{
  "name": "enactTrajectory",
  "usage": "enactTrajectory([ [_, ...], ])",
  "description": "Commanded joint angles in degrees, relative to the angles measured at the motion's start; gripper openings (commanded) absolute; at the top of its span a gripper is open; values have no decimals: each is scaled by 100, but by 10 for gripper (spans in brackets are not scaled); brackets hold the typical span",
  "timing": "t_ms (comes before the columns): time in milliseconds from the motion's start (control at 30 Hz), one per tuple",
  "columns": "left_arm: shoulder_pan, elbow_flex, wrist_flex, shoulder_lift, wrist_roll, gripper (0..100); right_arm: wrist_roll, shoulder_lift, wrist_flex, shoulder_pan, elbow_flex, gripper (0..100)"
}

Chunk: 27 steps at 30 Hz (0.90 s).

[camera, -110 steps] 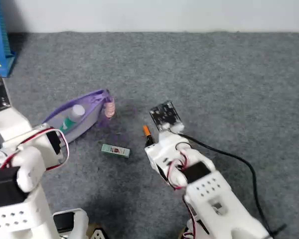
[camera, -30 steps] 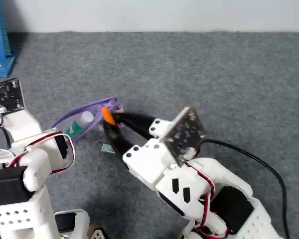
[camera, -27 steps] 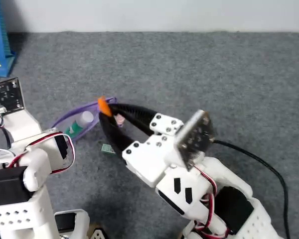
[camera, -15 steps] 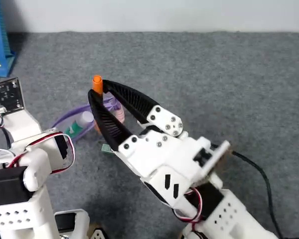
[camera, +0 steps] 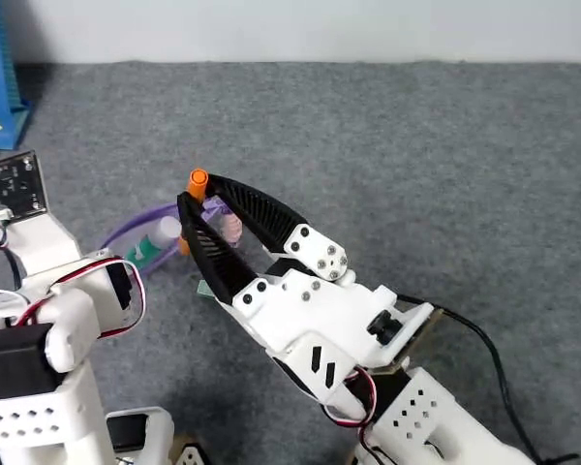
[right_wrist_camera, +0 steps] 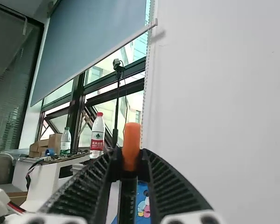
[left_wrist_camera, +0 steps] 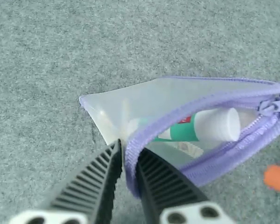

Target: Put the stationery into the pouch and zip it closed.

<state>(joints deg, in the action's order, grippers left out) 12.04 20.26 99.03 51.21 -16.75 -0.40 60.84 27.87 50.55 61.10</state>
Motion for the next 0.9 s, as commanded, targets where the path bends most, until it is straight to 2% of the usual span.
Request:
enactTrajectory([
  [0,-9,-40,97,-97,62,12,-9,31,119,-4,-88,8],
  [167,-18,-40,97,-97,62,12,-9,-462,224,-119,-246,8],
  [367,9,-40,97,-97,62,12,-9,-1587,1385,-514,-527,8],
  [600,9,-40,97,-97,62,12,-44,-2316,1560,-514,-352,8],
  [767,-9,-40,97,-97,62,12,9,-2316,2440,-418,-431,8],
  [867,-18,-40,97,-97,62,12,334,-2343,2492,-312,-712,8],
])
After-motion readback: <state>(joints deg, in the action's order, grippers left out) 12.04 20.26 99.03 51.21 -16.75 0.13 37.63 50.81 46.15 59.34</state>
